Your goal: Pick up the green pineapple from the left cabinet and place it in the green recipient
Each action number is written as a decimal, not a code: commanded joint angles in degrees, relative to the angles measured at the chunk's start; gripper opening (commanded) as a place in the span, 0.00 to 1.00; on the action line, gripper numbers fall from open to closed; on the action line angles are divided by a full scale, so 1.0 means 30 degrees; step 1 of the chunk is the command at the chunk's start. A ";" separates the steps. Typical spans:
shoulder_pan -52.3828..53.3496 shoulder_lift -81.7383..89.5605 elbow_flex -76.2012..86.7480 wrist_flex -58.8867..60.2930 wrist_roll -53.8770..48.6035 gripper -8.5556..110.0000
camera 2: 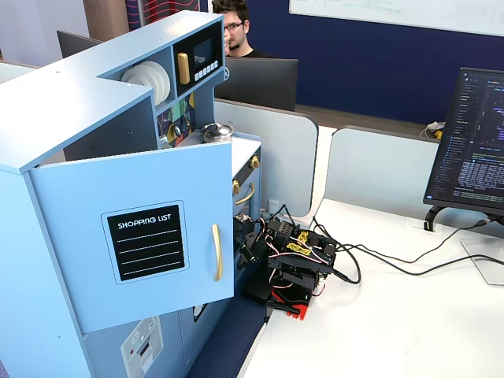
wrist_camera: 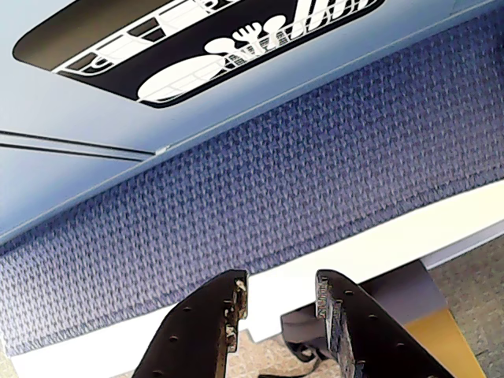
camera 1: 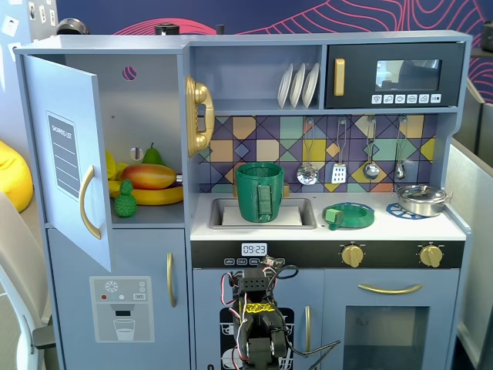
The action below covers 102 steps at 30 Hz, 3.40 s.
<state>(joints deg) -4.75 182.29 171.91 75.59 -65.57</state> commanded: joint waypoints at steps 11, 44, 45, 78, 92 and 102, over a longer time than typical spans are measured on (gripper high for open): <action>0.2373 -0.0029 -0.0059 0.3193 0.2432 0.07; -1.0049 -0.5420 -0.8203 -1.5996 -1.0693 0.07; -1.0430 -0.5449 -0.8291 -1.6904 -1.0898 0.07; -1.2598 -1.6699 -1.3359 -3.0381 -1.0459 0.37; -1.2627 -2.2178 -1.7344 -3.2021 -1.0811 0.36; -1.2217 -2.5664 -2.0508 -3.2490 -1.0869 0.36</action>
<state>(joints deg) -42.19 106.79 116.28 -18.72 -97.65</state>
